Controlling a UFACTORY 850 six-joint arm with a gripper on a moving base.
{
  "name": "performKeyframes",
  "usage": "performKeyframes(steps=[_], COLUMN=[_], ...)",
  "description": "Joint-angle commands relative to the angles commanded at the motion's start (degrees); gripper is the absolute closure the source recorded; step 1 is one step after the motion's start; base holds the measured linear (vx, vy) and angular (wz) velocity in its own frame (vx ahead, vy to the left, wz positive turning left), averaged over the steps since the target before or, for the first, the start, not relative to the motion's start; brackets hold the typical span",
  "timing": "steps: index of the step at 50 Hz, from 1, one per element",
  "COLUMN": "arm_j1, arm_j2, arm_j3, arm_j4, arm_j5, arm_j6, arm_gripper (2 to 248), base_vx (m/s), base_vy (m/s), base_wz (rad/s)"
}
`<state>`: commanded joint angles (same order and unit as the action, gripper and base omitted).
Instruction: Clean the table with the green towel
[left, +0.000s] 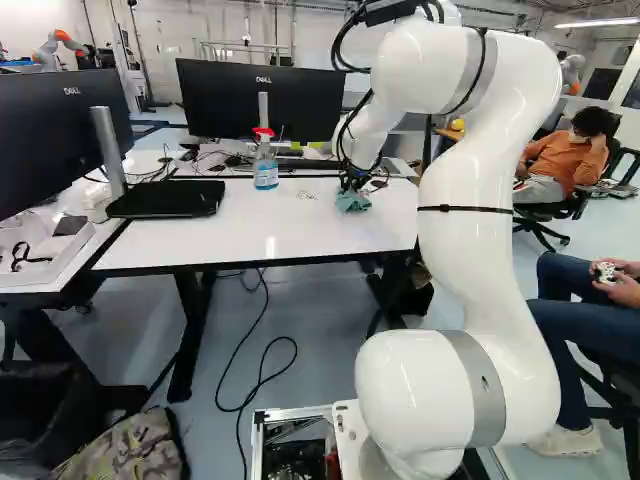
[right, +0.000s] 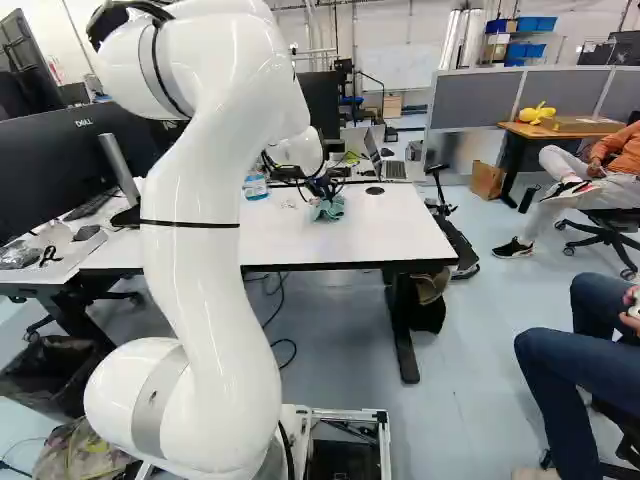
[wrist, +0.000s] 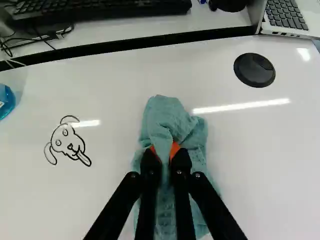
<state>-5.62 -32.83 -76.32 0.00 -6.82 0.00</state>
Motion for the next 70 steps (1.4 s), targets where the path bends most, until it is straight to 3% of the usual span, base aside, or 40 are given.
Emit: performKeyframes(steps=[20, 33, 50, 70], arm_j1=[1.24, 3.01, 4.85, 4.97], arm_j2=[-4.3, -4.91, -2.65, 2.04], arm_j3=[-5.96, -6.82, -3.66, 2.79], arm_j4=[0.0, 0.0, 0.0, 0.0], arm_j5=[0.0, 0.0, 0.0, 0.0], arm_j6=[0.0, 0.0, 0.0, 0.0], arm_gripper=[213, 213, 213, 213], base_vx=[0.0, 0.0, 0.0, 0.0], base_vy=[0.0, 0.0, 0.0, 0.0], base_wz=[0.0, 0.0, 0.0, 0.0])
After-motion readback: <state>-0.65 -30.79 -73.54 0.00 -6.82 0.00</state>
